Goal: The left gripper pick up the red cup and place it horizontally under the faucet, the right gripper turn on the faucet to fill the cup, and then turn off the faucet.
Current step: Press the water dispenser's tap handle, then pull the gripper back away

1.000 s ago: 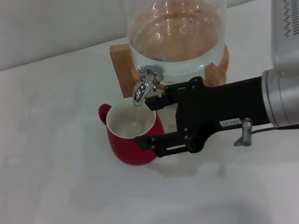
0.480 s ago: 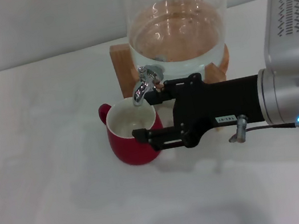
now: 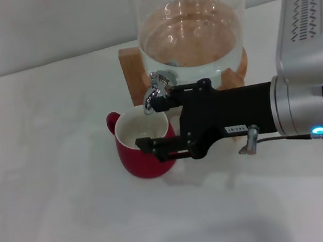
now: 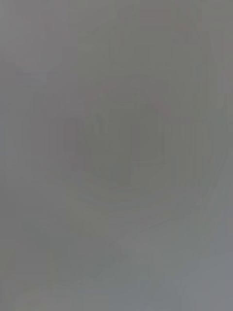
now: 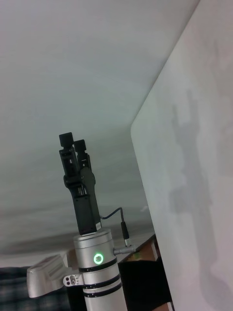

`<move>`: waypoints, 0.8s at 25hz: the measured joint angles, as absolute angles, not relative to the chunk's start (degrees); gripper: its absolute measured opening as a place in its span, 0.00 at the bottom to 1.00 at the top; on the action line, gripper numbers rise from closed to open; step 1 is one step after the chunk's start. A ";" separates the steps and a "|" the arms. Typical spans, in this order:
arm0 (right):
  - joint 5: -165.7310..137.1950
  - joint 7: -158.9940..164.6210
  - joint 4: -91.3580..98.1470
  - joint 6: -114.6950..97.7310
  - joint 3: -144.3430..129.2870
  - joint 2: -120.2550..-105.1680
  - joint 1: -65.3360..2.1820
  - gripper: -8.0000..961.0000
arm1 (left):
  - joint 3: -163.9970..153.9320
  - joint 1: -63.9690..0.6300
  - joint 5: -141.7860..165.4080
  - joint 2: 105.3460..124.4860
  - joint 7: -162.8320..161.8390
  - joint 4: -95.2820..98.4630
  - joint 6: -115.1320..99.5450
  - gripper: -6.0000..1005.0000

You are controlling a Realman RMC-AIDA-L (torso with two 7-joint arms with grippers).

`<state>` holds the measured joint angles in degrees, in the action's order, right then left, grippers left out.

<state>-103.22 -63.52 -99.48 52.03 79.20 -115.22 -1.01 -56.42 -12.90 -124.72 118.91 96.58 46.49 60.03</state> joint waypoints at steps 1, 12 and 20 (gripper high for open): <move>-103.35 -63.47 -99.40 51.59 79.01 -115.22 -1.05 0.75 | -56.42 -12.90 -124.72 118.91 96.57 46.49 60.03 0.88; -103.46 -63.29 -97.91 50.03 78.91 -115.20 -1.39 0.75 | -56.42 -12.83 -124.71 118.91 96.51 46.49 60.09 0.88; -103.20 -63.28 -97.89 50.30 79.36 -115.01 -0.89 0.75 | -56.60 -12.80 -124.71 118.91 96.29 46.49 60.23 0.88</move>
<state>-103.20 -63.28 -97.89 50.30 79.36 -115.01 -0.89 -56.60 -12.80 -124.71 118.91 96.29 46.49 60.23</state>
